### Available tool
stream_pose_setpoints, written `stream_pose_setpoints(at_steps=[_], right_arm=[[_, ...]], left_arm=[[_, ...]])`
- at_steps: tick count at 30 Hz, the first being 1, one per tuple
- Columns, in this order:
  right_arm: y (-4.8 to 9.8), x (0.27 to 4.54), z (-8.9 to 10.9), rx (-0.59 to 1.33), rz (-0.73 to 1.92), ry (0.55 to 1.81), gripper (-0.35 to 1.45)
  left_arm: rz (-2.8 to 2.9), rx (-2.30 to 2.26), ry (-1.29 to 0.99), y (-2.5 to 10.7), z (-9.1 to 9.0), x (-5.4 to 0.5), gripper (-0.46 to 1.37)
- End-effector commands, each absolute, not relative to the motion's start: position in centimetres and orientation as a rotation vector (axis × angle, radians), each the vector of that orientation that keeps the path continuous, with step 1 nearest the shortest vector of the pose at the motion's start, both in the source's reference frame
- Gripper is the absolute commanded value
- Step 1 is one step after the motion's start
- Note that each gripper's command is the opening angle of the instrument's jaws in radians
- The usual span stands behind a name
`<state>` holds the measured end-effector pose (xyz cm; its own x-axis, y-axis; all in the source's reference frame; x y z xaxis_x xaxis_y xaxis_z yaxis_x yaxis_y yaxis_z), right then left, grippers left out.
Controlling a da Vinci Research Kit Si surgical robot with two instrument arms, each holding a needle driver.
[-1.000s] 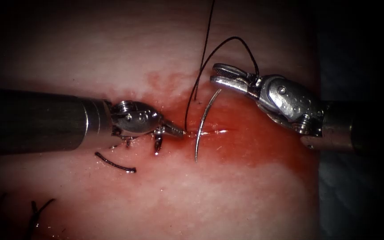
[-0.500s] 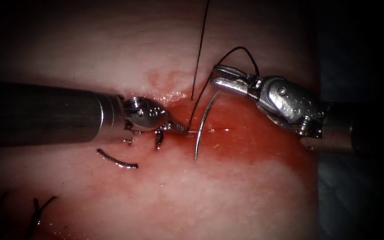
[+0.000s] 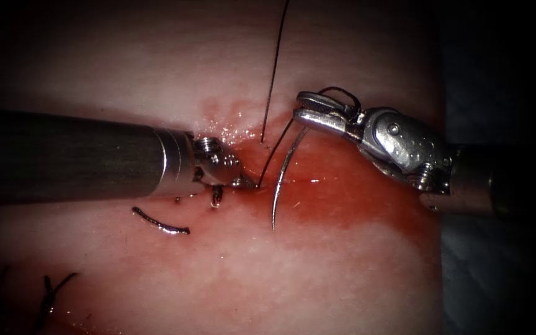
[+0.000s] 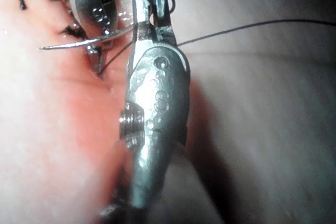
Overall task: Wound Closure
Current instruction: Open the incision using the left jaws
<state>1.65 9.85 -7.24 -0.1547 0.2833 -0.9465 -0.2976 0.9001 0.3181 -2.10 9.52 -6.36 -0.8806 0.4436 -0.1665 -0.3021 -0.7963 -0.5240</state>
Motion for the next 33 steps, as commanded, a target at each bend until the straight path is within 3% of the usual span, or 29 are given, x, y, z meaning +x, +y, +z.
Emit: stream_pose_setpoints(at_steps=[1,12,14,16,20,21,29,33], right_arm=[[9.85,1.65,-7.24,-0.012,0.508,1.65,-0.35],[9.82,1.7,-7.24,-0.014,0.507,1.646,-0.35],[9.82,1.71,-7.23,-0.015,0.508,1.646,-0.35],[9.82,1.71,-7.22,-0.015,0.507,1.643,-0.35],[9.82,1.71,-7.21,-0.013,0.505,1.638,-0.35],[9.82,1.71,-7.21,-0.013,0.504,1.638,-0.35],[9.82,1.71,-7.21,-0.013,0.505,1.638,-0.35],[9.81,1.71,-7.21,-0.009,0.502,1.63,-0.35]], left_arm=[[2.618,-0.384,-0.705,9.51,-6.35,-2.09,-0.15],[2.537,-0.317,-0.788,9.28,-6.24,-1.86,0.56],[2.532,-0.32,-0.799,9.26,-6.23,-1.84,0.65],[2.534,-0.323,-0.803,9.24,-6.24,-1.82,0.56],[2.531,-0.334,-0.8,9.22,-6.25,-1.81,0.6],[2.531,-0.334,-0.799,9.2,-6.26,-1.81,0.73],[2.531,-0.339,-0.796,9.12,-6.3,-1.81,0.96],[2.533,-0.34,-0.791,9.03,-6.3,-1.8,1.29]])
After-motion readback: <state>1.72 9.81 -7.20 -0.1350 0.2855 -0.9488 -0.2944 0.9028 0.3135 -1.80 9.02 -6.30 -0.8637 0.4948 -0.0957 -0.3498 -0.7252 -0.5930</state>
